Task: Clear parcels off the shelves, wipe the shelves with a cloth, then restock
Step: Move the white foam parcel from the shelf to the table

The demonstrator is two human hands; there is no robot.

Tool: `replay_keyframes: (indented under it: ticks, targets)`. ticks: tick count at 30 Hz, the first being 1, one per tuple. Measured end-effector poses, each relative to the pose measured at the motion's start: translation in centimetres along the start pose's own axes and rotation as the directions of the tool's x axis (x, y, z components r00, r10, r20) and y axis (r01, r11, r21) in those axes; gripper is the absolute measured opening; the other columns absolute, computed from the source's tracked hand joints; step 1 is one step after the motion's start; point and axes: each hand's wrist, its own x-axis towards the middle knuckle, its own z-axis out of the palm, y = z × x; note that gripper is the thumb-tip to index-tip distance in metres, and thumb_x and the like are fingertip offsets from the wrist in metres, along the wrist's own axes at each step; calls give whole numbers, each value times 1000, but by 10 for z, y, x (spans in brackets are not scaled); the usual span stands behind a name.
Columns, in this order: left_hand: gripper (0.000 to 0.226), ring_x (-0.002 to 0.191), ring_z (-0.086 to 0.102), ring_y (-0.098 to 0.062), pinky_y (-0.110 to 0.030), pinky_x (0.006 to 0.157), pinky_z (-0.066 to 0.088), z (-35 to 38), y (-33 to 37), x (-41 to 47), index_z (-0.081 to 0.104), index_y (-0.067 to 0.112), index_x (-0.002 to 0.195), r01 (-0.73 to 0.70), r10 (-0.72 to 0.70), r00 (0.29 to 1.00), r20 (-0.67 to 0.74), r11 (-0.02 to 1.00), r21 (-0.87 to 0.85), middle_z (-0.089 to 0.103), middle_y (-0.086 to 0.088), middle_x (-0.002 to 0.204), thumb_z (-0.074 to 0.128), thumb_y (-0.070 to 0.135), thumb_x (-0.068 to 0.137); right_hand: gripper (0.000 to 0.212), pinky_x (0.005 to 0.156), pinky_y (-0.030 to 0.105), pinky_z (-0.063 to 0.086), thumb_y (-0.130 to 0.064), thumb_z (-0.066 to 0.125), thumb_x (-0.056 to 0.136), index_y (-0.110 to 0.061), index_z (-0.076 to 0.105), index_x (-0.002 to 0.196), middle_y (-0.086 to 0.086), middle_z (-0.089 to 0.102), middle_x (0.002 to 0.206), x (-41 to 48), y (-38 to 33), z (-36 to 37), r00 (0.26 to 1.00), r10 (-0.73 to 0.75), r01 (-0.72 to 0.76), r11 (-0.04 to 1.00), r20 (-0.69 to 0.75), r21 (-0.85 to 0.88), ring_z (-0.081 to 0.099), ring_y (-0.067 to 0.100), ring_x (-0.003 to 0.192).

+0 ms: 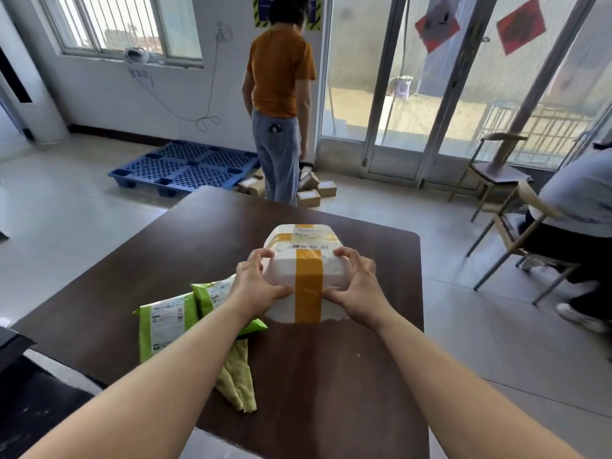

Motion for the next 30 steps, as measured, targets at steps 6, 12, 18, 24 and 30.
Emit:
replay_keyframes:
  ticks: [6,12,18,24,30]
  targets:
    - [67,105,47,-22,-31,77,43,33,-31,20,42,36,114,80,-81,997,2,994,69,44,-5,122,85,24,65,67,94,49,51,-28,83,68,-46,37,114,-1,37,124,18,39,19,996,61,-64,997,70,36,41,27,120]
    - [68,106,48,-23,-36,80,49,59,-64,37,41,34,115,160,-163,986,36,983,86,44,-5,122,85,22,65,64,94,45,52,-21,82,70,-43,39,111,-5,37,118,36,71,41,982,122,-124,992,145,6,41,23,119]
    - [66,102,49,-22,-33,79,46,73,-88,43,42,32,112,192,-194,981,24,978,83,44,-5,119,85,17,64,60,89,38,53,-16,79,71,-41,40,109,-4,37,121,45,90,60,971,151,-149,989,184,-25,39,23,120]
    - [63,102,45,-18,-27,78,39,82,-107,45,41,30,109,183,-188,982,18,970,160,43,-4,118,84,17,65,52,87,30,50,-18,78,72,-35,43,106,0,35,128,47,106,74,963,164,-157,986,216,-49,40,24,121]
    - [49,99,51,-19,-22,71,40,85,-114,45,44,21,117,220,-257,960,111,938,266,47,-6,121,75,20,79,52,72,21,49,-12,74,75,-26,47,117,4,35,130,50,108,75,921,229,-195,971,316,-136,50,20,107]
